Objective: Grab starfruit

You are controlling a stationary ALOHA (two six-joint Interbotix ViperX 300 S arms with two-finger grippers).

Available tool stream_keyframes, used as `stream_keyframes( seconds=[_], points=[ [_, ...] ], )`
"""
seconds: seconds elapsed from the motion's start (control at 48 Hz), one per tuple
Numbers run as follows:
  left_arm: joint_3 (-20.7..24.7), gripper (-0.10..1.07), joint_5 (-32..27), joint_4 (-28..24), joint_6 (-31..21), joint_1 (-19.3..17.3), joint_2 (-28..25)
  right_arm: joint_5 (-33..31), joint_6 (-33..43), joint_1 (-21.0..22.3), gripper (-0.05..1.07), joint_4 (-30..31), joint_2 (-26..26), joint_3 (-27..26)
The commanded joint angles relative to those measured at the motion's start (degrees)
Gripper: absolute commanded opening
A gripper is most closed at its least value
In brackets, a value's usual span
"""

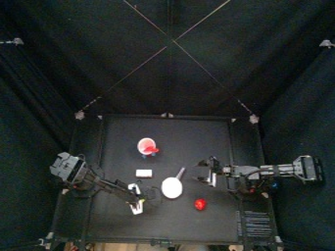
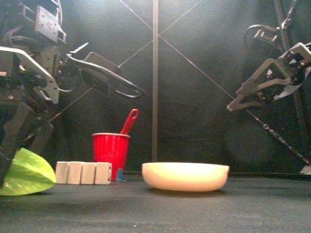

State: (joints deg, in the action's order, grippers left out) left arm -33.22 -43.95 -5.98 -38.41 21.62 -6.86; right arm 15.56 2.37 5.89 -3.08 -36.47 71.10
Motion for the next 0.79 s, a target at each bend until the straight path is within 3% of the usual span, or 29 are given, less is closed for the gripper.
stream_keyframes(
  seconds=[0.0,0.271,0.521,0.771],
  points=[
    [0.70,0.85,0.18,-0.62,-0.09,-0.18,0.53,0.26,0.09,0.09,0.99,-0.09,-0.18,-1.41],
    [0.97,0.69,-0.44,-3.25,0.00,-0.18,2.81,0.26,0.09,0.09,0.99,-0.09,-0.18,-1.41],
    [1.41,0.69,-0.44,-13.45,0.09,-0.26,8.09,0.26,0.00,0.09,0.99,0.18,-0.79,-1.41],
    [0.79,0.69,2.20,-15.38,0.26,-0.79,8.00,0.26,0.00,-0.26,0.99,0.18,-2.20,-1.32]
  ],
)
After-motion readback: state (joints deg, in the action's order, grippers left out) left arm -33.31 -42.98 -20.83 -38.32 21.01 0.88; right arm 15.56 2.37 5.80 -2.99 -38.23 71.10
